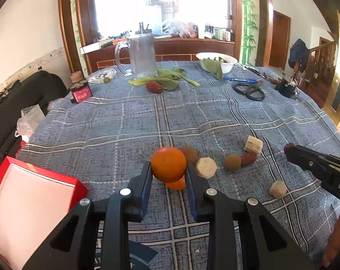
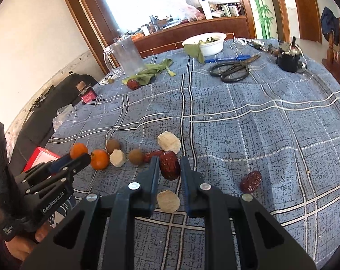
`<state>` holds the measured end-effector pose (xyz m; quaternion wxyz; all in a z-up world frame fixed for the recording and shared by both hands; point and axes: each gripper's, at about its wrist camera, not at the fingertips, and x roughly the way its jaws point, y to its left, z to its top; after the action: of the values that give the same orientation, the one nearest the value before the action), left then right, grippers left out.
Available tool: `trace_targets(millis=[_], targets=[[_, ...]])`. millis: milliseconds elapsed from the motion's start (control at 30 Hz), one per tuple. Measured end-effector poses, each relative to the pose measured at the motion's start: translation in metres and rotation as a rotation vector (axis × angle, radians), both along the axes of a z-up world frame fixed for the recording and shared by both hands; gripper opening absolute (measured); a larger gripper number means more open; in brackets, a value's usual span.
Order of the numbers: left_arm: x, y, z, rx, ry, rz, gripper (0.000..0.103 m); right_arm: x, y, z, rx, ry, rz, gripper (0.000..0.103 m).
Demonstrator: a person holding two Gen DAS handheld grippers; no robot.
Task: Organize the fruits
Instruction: 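Carry the orange and red date to the tray and release both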
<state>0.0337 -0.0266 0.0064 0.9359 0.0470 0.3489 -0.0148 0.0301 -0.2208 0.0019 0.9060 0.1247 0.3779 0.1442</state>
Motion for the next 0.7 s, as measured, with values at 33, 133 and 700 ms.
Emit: trace_targets(millis=[33,133,700], targets=[[-0.001,0.001,0.001,0.006,-0.009,0.008,0.028,0.000,0.000,0.001,0.000,-0.004,0.001,0.020],[-0.003,0.005,0.006,0.004,-0.030,0.029,0.028,-0.003,0.002,0.004,-0.014,-0.026,0.003,0.020],[-0.101,0.105,0.070,-0.008,-0.181,0.221,0.028,-0.041,0.103,0.046,-0.038,-0.120,0.149,0.021]])
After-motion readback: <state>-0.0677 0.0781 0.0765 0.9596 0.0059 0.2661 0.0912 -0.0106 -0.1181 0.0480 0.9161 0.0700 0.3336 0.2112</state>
